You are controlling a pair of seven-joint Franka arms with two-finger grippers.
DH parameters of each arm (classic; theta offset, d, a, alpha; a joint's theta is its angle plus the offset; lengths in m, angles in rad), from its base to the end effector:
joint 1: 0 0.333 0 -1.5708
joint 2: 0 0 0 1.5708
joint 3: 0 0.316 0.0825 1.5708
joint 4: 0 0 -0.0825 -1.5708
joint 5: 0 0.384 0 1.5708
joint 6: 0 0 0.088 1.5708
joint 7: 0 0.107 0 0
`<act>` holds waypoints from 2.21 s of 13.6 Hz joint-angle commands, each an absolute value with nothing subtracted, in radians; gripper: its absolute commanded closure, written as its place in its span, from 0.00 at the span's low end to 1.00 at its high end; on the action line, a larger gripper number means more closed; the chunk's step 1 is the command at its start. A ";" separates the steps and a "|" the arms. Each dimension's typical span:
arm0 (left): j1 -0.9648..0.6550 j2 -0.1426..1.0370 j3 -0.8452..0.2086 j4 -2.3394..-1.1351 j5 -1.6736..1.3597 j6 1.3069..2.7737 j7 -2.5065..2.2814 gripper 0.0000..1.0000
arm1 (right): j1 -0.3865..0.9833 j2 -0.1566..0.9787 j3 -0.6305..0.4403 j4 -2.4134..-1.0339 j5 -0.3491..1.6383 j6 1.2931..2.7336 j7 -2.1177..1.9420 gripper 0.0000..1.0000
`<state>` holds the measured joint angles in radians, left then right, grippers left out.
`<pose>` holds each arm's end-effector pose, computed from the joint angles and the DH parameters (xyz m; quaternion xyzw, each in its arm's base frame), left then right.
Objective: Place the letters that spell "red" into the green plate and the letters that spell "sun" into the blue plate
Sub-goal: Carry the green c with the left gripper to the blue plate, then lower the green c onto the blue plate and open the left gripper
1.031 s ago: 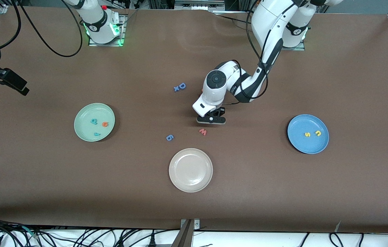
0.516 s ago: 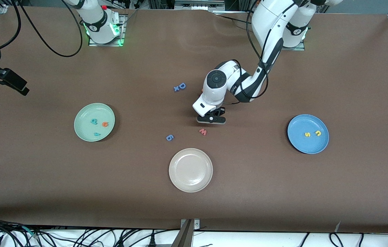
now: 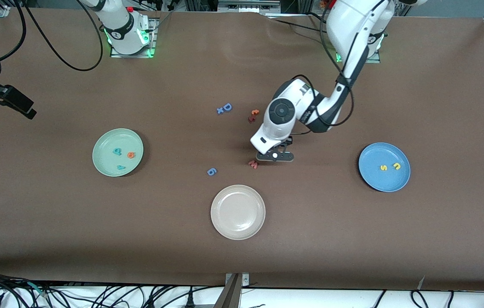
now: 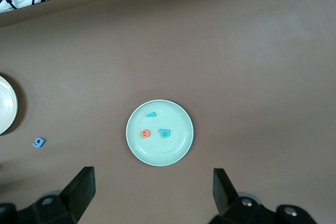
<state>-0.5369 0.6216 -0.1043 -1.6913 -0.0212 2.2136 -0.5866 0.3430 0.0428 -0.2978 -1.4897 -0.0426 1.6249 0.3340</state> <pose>0.5382 -0.3942 0.2299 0.9980 -0.0123 -0.0618 0.0041 0.5728 0.0256 0.6451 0.9882 -0.1431 0.0515 0.0182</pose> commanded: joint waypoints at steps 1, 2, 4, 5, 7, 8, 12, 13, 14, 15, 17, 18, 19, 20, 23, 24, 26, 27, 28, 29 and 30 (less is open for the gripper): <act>-0.470 0.554 -0.112 -1.675 -0.057 2.093 -0.473 0.80 | 0.342 0.032 -0.298 -1.488 -0.035 1.624 0.334 0.00; -0.436 0.533 -0.112 -1.675 -0.057 2.060 -0.424 0.80 | 0.342 0.031 -0.298 -1.488 -0.035 1.623 0.334 0.01; -0.359 0.503 -0.121 -1.677 -0.048 1.982 -0.304 0.79 | 0.342 0.032 -0.298 -1.488 -0.035 1.623 0.334 0.00; -0.324 0.486 -0.120 -1.677 -0.046 1.945 -0.234 0.79 | 0.342 0.031 -0.298 -1.488 -0.035 1.624 0.334 0.00; -0.264 0.454 -0.111 -1.678 -0.041 1.867 -0.108 0.79 | 0.342 0.031 -0.298 -1.488 -0.035 1.626 0.334 0.00; -0.237 0.439 -0.094 -1.678 -0.041 1.849 -0.050 0.79 | 0.342 0.032 -0.298 -1.488 -0.035 1.625 0.334 0.01; -0.166 0.419 0.032 -1.684 -0.041 1.813 0.236 0.79 | 0.342 0.031 -0.298 -1.488 -0.035 1.628 0.336 0.01; -0.160 0.419 0.072 -1.686 -0.040 1.813 0.280 0.79 | 0.342 0.031 -0.298 -1.488 -0.035 1.629 0.336 0.00; -0.160 0.420 0.110 -1.686 -0.031 1.816 0.302 0.79 | 0.342 0.032 -0.298 -1.488 -0.034 1.631 0.336 0.00; -0.161 0.425 0.133 -1.686 -0.014 1.821 0.302 0.79 | 0.342 0.032 -0.298 -1.489 -0.035 1.632 0.336 0.01; -0.149 0.429 0.152 -1.687 0.015 1.847 0.302 0.79 | 0.342 0.032 -0.296 -1.491 -0.035 1.634 0.336 0.01; -0.147 0.442 0.172 -1.695 0.017 1.889 0.304 0.79 | 0.342 0.032 -0.296 -1.491 -0.035 1.634 0.336 0.00; -0.147 0.460 0.182 -1.707 0.014 1.937 0.304 0.78 | 0.342 0.032 -0.296 -1.491 -0.034 1.634 0.336 0.01; -0.141 0.465 0.184 -1.733 0.014 1.991 0.304 0.78 | 0.344 0.032 -0.296 -1.493 -0.035 1.634 0.337 0.00; -0.123 0.506 0.184 -1.766 -0.001 2.092 0.301 0.78 | 0.342 0.032 -0.296 -1.493 -0.032 1.637 0.336 0.01; -0.118 0.514 0.184 -1.766 -0.024 2.100 0.299 0.75 | 0.344 0.032 -0.296 -1.493 -0.032 1.635 0.334 0.01; -0.117 0.535 0.184 -1.758 -0.038 2.108 0.298 0.74 | 0.342 0.031 -0.296 -1.491 -0.032 1.635 0.331 0.00; -0.115 0.541 0.184 -1.753 -0.040 2.115 0.288 0.68 | 0.342 0.031 -0.296 -1.491 -0.032 1.634 0.330 0.00; -0.117 0.545 0.184 -1.752 -0.049 2.115 0.282 0.37 | 0.342 0.031 -0.296 -1.491 -0.032 1.632 0.330 0.00; -0.115 0.540 0.183 -1.749 -0.067 2.109 0.276 0.00 | 0.342 0.032 -0.296 -1.491 -0.032 1.628 0.330 0.00; -0.114 0.537 0.183 -1.747 -0.072 2.108 0.275 0.00 | 0.342 0.032 -0.296 -1.488 -0.029 1.623 0.330 0.00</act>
